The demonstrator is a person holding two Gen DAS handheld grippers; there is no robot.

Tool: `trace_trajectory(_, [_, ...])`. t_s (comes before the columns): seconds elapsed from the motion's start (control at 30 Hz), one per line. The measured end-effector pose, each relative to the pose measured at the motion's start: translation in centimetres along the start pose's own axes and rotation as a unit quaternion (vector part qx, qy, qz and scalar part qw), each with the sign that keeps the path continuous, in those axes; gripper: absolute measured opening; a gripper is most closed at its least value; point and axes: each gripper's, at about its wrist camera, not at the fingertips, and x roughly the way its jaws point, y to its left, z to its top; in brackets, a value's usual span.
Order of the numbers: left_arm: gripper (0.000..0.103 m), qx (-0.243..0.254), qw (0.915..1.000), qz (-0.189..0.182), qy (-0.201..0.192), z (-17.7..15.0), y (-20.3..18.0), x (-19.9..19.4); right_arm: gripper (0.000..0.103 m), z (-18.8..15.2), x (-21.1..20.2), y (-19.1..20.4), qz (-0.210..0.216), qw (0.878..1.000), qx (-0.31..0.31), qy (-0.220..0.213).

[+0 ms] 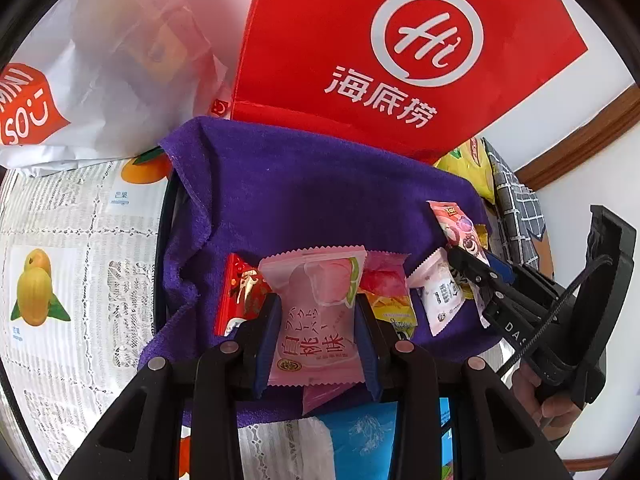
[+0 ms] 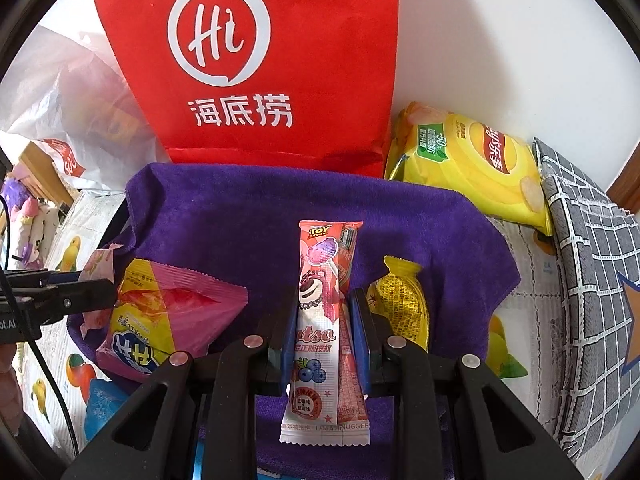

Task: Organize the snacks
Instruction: 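Open both tools to drop the packets onto the purple towel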

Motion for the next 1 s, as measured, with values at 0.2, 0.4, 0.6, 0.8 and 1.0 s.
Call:
trace_trajectory(0.2, [0.034,0.006,1.0000,0.006,0.004,0.0,-0.3,0.4,0.025,0.0,0.4,0.2,-0.002,1.000,-0.002,0.004])
trace_trajectory(0.4, [0.034,0.012,0.9999,0.003,0.004,-0.1,-0.6,0.3,0.025,-0.1,0.1,0.3,-0.001,1.000,-0.006,0.003])
trace_trajectory(0.6, [0.044,0.023,0.9997,0.006,-0.007,-0.1,-1.1,-0.4,0.032,-0.1,-0.7,0.4,0.002,1.000,-0.008,-0.006])
trace_trajectory(0.8, [0.062,0.035,0.9987,0.006,-0.036,-0.3,-1.6,-2.4,0.049,0.2,-2.8,0.6,-0.001,0.999,-0.008,-0.033])
trace_trajectory(1.0, [0.068,0.041,0.9979,0.001,-0.050,-0.4,-2.0,-4.1,0.068,0.5,-5.6,0.7,-0.012,0.998,-0.002,-0.069])
